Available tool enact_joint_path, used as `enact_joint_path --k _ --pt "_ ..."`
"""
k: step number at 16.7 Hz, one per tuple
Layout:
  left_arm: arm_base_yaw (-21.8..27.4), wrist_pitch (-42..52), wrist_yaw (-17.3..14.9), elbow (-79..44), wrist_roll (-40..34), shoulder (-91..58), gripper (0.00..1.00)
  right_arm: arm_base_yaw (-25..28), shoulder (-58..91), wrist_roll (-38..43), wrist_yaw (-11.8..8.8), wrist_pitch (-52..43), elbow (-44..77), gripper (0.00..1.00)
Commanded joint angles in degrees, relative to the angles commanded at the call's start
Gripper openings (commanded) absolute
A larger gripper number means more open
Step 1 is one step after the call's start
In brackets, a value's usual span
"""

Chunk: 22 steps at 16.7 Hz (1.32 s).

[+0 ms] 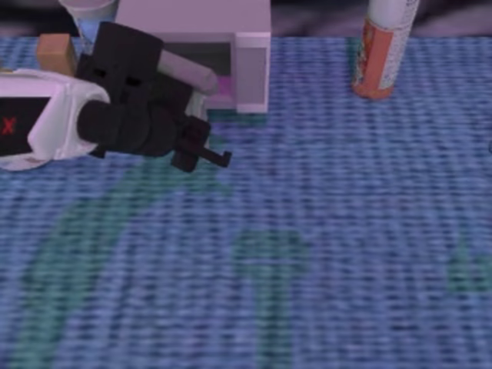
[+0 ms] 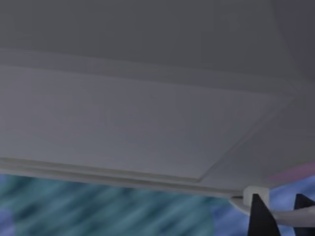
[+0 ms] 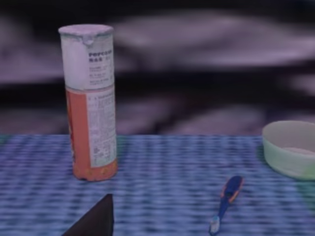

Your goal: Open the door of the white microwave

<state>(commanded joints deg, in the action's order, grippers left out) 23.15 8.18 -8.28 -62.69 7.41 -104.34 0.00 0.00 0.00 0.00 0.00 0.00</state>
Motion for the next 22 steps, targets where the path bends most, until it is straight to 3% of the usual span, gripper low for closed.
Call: enact_joint_path --k 9,22 --pt "0.0 0.0 0.0 0.0 0.0 0.0 0.0 0.0 0.0 0.0 0.0 0.0 0.0 1.0" --pt "-1.92 0.6 -3.67 1.48 4.47 1.28 0.0 0.0 0.0 0.0 0.0 0.0 0.0 1.0"
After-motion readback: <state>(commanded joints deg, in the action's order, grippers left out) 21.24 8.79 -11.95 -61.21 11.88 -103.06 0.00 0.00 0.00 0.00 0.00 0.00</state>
